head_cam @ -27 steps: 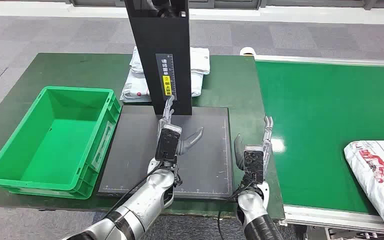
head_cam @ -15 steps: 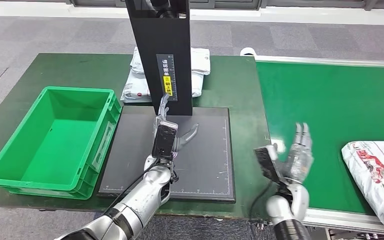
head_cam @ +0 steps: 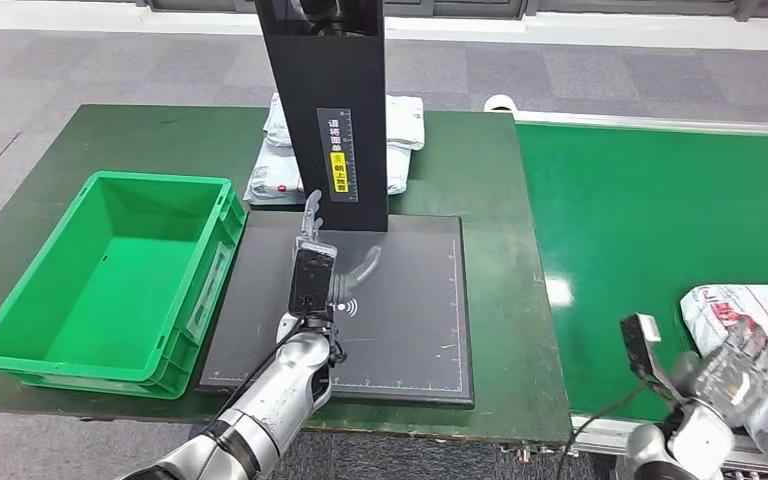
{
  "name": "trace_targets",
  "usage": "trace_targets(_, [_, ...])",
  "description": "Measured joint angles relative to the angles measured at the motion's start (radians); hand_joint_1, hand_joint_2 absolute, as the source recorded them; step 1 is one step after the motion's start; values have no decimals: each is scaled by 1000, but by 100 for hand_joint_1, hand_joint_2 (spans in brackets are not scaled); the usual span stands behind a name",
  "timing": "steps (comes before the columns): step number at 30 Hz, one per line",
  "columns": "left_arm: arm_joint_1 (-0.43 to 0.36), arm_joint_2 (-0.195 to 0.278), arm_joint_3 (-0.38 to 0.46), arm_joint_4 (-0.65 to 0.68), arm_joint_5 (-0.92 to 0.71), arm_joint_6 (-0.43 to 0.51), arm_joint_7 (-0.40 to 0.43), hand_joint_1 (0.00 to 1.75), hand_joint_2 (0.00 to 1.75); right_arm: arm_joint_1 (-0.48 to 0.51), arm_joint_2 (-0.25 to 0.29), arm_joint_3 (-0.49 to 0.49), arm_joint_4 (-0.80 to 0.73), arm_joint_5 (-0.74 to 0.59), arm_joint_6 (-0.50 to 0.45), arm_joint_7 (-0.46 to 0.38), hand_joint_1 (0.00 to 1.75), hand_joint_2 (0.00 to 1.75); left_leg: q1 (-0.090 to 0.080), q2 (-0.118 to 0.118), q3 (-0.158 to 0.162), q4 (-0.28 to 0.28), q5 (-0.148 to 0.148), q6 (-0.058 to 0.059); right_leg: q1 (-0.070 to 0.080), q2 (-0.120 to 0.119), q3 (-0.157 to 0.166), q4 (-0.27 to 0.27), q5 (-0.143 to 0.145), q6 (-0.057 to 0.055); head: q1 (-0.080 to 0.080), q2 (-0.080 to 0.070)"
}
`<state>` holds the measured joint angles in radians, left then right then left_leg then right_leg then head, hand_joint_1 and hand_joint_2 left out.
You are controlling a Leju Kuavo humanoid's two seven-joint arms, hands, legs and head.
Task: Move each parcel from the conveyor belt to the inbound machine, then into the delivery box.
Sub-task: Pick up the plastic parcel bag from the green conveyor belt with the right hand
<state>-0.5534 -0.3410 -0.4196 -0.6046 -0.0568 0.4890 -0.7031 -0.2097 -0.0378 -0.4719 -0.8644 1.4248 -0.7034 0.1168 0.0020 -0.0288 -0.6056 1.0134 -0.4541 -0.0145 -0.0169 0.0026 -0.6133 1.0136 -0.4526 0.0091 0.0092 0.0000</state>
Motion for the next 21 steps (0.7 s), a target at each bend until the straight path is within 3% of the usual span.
trace_targets(4, [0,0,0,0,0,0,0,0,175,0,0,0,0,0,0,0,0,175,0,0,0,0,0,0,0,0,0,0,0,0,0,0])
trace_targets(6, [1,0,6,-5,0,1,-1,0,175,-1,-27,-20,40,1,-1,3,0,175,-1,2,2,1,-4,3,-1,2,2,0,-2,3,0,0])
trace_targets(13, [3,3,31,-10,6,-5,0,0,175,-37,-91,-57,221,34,0,121,0,175,-4,2,3,3,-7,7,-3,2,5,0,-5,7,0,0])
trace_targets(21, [2,4,48,-10,11,-5,0,0,175,-65,-117,-58,328,42,2,146,0,175,-5,4,4,4,-8,8,-4,4,5,-1,-5,7,0,0])
